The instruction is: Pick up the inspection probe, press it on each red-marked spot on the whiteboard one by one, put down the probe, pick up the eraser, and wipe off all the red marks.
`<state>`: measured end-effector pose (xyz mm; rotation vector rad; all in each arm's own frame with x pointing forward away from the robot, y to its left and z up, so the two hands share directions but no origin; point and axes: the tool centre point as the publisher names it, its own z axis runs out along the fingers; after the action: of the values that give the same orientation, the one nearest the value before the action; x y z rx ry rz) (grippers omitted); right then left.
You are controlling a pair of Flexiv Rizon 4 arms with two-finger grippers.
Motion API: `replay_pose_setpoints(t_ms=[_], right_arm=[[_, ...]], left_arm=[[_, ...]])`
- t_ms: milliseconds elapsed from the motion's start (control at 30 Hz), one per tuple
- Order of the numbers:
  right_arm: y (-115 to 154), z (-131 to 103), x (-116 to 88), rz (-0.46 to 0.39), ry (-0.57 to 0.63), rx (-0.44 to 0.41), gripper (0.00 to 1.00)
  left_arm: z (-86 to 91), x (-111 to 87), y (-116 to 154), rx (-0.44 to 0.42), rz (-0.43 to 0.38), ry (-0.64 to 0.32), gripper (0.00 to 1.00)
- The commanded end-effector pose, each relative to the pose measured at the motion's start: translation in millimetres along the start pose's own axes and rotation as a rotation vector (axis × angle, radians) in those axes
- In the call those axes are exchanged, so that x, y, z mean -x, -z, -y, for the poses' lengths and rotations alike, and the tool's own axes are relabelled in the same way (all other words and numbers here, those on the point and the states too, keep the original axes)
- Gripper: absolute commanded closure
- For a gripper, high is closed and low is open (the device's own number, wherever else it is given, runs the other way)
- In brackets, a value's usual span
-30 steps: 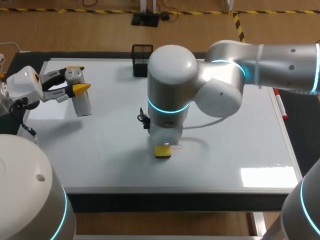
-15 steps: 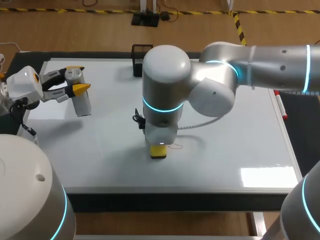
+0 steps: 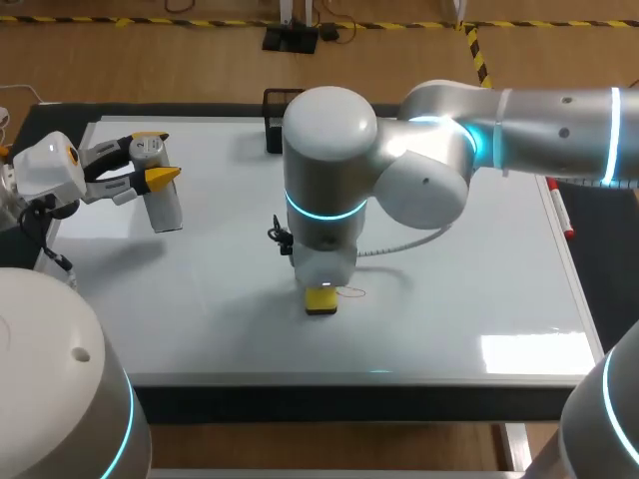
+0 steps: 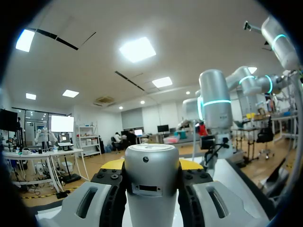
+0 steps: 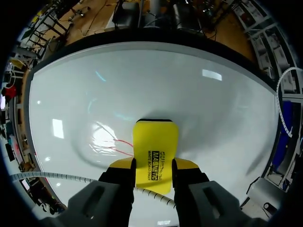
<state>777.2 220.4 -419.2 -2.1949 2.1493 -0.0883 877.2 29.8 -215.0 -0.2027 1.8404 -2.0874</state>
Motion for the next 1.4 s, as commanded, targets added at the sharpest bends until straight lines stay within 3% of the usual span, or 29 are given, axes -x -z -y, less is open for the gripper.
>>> replay_pose_setpoints(t_ms=[33,833,1400], right_arm=[[-3.7,-1.0,-16.3,-0.007,-0.007,-0.008,1.0],[0.4,3.1,-79.0,-0.077,-0.094,-0.025,1.0],[19.2,8.0,-91.6,-0.083,-0.063,-0.035,1.0]], left_arm=[[0.8,-0.1,0.3,-0.001,0.0,-0.001,1.0],[0.8,-0.1,0.3,-0.001,0.0,-0.001,1.0],[0.8,-0.1,0.3,-0.001,0.0,-0.001,1.0]])
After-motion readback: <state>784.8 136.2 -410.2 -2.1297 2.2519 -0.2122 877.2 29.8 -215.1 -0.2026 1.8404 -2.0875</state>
